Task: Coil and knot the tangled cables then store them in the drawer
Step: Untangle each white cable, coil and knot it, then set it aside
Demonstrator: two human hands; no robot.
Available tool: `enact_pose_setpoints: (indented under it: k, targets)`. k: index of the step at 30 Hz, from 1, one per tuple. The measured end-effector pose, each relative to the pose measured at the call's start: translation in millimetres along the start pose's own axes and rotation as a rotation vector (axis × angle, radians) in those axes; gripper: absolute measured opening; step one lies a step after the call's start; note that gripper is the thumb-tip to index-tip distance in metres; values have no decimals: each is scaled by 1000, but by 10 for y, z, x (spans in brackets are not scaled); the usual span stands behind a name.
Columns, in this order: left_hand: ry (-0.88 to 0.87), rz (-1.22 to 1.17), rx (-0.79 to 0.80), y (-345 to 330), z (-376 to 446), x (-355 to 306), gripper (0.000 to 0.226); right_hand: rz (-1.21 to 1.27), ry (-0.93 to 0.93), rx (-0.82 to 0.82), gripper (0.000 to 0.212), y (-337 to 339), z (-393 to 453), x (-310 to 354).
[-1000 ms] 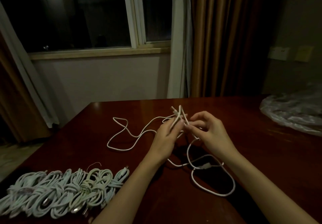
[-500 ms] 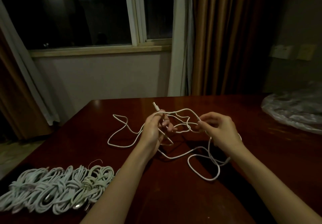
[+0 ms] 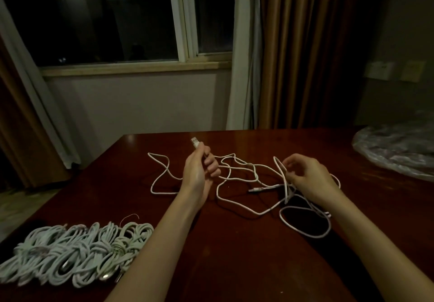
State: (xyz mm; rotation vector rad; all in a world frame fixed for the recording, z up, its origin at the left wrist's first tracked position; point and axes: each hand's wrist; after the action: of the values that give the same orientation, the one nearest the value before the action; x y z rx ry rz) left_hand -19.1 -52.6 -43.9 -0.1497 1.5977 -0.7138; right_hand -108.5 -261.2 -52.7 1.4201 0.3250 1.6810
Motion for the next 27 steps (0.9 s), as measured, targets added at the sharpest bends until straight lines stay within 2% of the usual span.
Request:
enact_pose_setpoints:
  k: [3, 5, 8, 10, 12, 13, 16, 18, 21, 24, 25, 27]
  targets:
    - [-29, 152, 29, -39, -53, -17, 37, -26, 55, -6, 33, 36, 0, 50]
    - [-16, 337, 84, -30, -66, -5, 53, 61, 56, -29, 38, 83, -12, 89]
    - [-9, 531, 148, 21, -38, 59, 78, 136, 20, 73, 50, 126, -21, 122]
    - [-99, 738, 77, 73, 30, 97, 68, 110, 3, 124, 50, 118, -28, 132]
    - [-155, 1014, 44, 138, 76, 147, 39, 121, 5, 97, 46, 92, -45, 163]
    - [-151, 1141, 58, 165, 76, 179, 32, 139, 3, 65, 43, 67, -51, 175]
    - [-137, 1451, 76, 197, 54, 286, 40, 73, -6, 37, 28, -48, -35, 181]
    - [-221, 1601, 21, 168, 31, 309, 37, -44, -35, 143, 30, -145, 8, 143]
    - [-288, 1701, 13, 127, 22, 296, 31, -125, -33, 213, 35, -297, 48, 125]
    - [-294, 1712, 61, 98, 22, 333, 25, -170, 34, 184, 21, -393, 30, 187]
    - [-328, 1681, 55, 96, 31, 336, 23, -154, 51, 167, 16, -395, 28, 198]
    - [-399, 1475, 15, 96, 44, 317, 20, -66, 69, 113, 14, -368, 20, 203]
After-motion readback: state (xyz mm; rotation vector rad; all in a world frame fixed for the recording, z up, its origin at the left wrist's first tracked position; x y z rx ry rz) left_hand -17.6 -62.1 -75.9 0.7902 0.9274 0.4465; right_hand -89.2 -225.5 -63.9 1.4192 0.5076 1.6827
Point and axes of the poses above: each hand's wrist, its own z-axis towards the middle knuckle, its own y-axis out of the back of the hand, x = y × z, and after that the axes turned 5 degrees about y, right-handed
